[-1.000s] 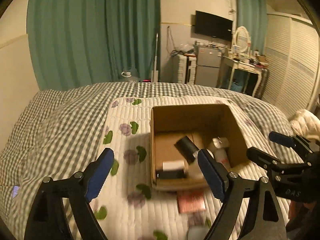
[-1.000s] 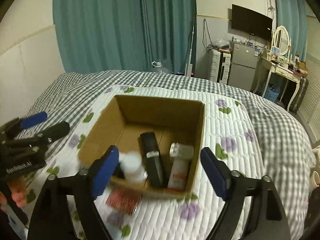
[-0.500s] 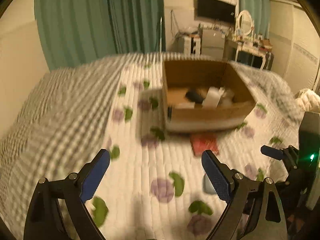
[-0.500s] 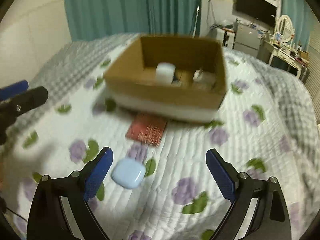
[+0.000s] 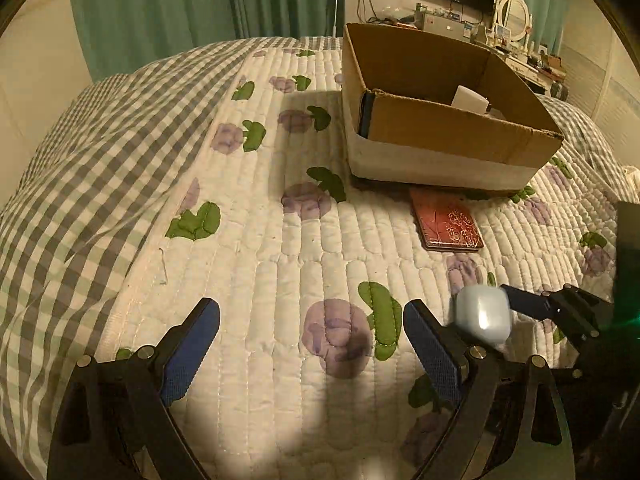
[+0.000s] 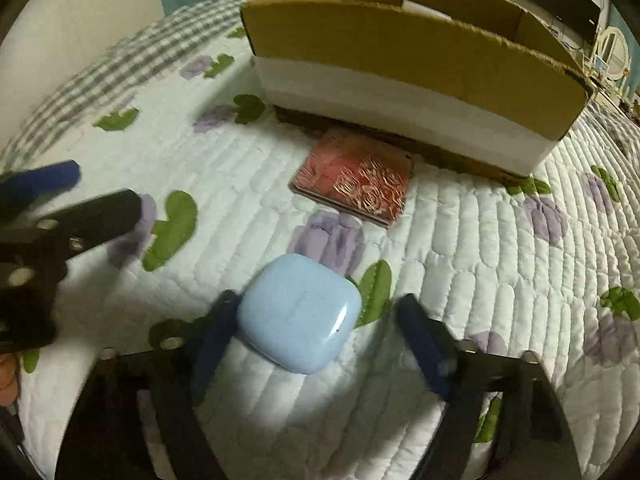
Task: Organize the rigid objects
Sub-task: 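Grasp the light-blue earbud case with the right gripper while the left grasps the red card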
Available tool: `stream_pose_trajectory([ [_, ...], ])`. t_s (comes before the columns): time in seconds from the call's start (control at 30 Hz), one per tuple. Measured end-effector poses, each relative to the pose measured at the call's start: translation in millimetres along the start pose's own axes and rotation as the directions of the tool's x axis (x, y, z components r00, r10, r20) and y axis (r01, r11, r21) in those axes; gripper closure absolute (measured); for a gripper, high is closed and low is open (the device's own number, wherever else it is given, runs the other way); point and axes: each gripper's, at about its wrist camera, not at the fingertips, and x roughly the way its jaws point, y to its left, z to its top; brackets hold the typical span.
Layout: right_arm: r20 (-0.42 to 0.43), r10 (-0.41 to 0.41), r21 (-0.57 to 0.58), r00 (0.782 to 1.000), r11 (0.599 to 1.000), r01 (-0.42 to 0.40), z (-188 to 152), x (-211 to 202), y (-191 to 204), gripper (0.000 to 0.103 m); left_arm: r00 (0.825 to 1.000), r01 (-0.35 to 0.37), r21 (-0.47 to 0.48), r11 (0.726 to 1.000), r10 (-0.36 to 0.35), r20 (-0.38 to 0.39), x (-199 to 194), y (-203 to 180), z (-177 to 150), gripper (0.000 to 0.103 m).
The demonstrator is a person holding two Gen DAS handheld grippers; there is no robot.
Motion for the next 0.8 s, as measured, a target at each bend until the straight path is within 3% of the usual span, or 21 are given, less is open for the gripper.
stream_pose_trajectory([
  [0.03, 0.011, 0.004, -0.001, 1.0, 1.0, -0.004, 0, -3, 0, 0.045, 1.0, -0.007, 0.001, 1.0, 0.007, -0.003, 0, -1, 0, 0.008],
  [0.27, 0.094, 0.004, 0.086, 0.996, 0.996, -0.012, 5, -40, -25, 0.046, 1.0, -0.015, 0.042, 0.999, 0.015, -0.016, -3, -21, 12, 0.008],
  [0.37, 0.111, -0.068, 0.085, 0.992, 0.995, 0.058, 20, -59, -50, 0.046, 1.0, 0.003, 0.06, 0.998, -0.003, -0.003, -1, -40, 21, 0.008],
  [0.6, 0.077, -0.18, 0.022, 0.981, 0.984, 0.179, 61, -52, -101, 0.046, 0.999, 0.038, 0.083, 0.996, -0.038, 0.002, 35, -90, 39, 0.008],
  [0.73, 0.027, -0.116, 0.08, 0.993, 0.99, 0.113, 58, -31, -126, 0.046, 0.998, 0.051, 0.078, 0.996, -0.05, -0.024, 63, -110, 48, 0.008],
  [0.8, -0.005, -0.101, 0.096, 0.995, 0.99, 0.101, 53, -18, -128, 0.046, 0.999, 0.026, 0.111, 0.994, -0.022, -0.034, 79, -120, 50, 0.008],
])
